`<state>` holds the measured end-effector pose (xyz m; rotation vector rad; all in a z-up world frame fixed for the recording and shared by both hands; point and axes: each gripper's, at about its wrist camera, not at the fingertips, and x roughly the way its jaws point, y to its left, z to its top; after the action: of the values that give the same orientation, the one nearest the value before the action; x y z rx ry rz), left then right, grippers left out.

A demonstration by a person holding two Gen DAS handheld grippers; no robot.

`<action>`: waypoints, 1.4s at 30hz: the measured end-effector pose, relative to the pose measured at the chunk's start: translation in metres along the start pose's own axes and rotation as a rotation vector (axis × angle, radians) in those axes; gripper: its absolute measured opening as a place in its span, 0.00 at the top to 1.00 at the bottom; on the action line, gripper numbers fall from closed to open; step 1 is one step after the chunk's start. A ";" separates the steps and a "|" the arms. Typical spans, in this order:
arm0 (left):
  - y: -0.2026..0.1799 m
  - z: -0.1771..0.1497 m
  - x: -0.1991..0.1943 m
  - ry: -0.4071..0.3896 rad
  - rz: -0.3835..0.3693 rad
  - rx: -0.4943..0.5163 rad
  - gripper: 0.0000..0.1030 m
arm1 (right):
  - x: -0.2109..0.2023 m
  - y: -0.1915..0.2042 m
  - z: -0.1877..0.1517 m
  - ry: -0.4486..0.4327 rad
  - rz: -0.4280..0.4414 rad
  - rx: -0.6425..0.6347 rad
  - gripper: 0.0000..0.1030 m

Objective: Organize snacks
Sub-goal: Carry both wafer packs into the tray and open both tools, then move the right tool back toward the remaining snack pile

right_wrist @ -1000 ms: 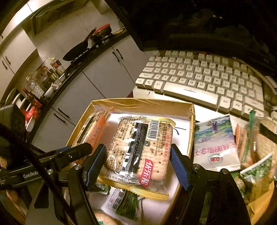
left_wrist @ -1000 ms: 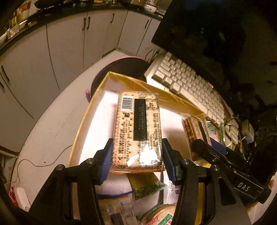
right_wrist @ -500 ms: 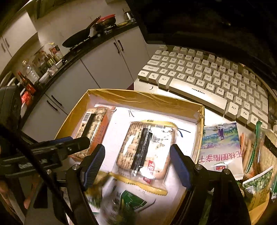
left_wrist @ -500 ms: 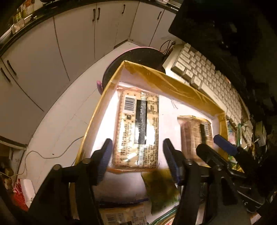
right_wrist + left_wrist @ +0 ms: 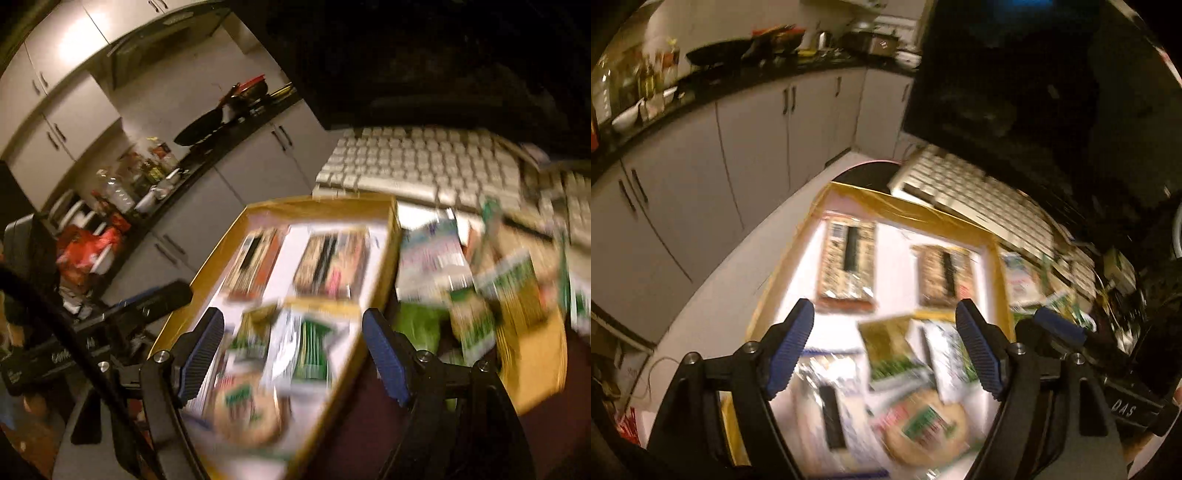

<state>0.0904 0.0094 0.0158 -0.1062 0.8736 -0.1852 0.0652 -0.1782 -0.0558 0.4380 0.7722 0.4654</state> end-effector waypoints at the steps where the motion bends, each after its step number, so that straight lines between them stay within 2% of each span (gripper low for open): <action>1: -0.007 -0.006 -0.004 -0.004 -0.007 0.012 0.23 | -0.006 -0.004 -0.007 -0.002 0.007 0.012 0.25; 4: -0.029 -0.022 -0.016 -0.009 -0.044 0.047 0.22 | -0.031 -0.017 -0.029 -0.032 -0.022 0.024 0.25; 6: -0.045 -0.032 -0.021 -0.007 -0.053 0.077 0.22 | -0.049 -0.026 -0.041 -0.059 -0.075 0.029 0.25; 11: -0.082 -0.052 -0.025 0.018 -0.076 0.140 0.22 | -0.081 -0.055 -0.067 -0.092 -0.133 0.082 0.25; 20: -0.128 -0.073 -0.031 0.024 -0.097 0.238 0.22 | -0.104 -0.098 -0.084 -0.124 -0.155 0.205 0.25; 24: -0.132 -0.077 -0.029 0.029 -0.107 0.245 0.22 | -0.102 -0.109 -0.079 -0.121 -0.148 0.242 0.25; 28: -0.127 -0.078 -0.023 0.042 -0.111 0.227 0.22 | -0.092 -0.115 -0.062 -0.107 -0.190 0.261 0.25; 30: -0.123 -0.078 -0.021 0.048 -0.116 0.206 0.22 | -0.084 -0.121 -0.049 -0.091 -0.186 0.291 0.25; 33: -0.118 -0.078 -0.021 0.043 -0.121 0.190 0.22 | -0.079 -0.127 -0.033 -0.112 -0.158 0.307 0.25; 38: -0.111 -0.075 -0.021 0.041 -0.124 0.172 0.22 | -0.062 -0.122 -0.002 -0.121 -0.120 0.254 0.25; 42: -0.108 -0.073 -0.024 0.033 -0.128 0.169 0.22 | -0.041 -0.121 0.001 -0.061 -0.130 0.214 0.25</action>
<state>0.0069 -0.0925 0.0056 -0.0015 0.8813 -0.3802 0.0689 -0.2990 -0.0964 0.5947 0.7894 0.2475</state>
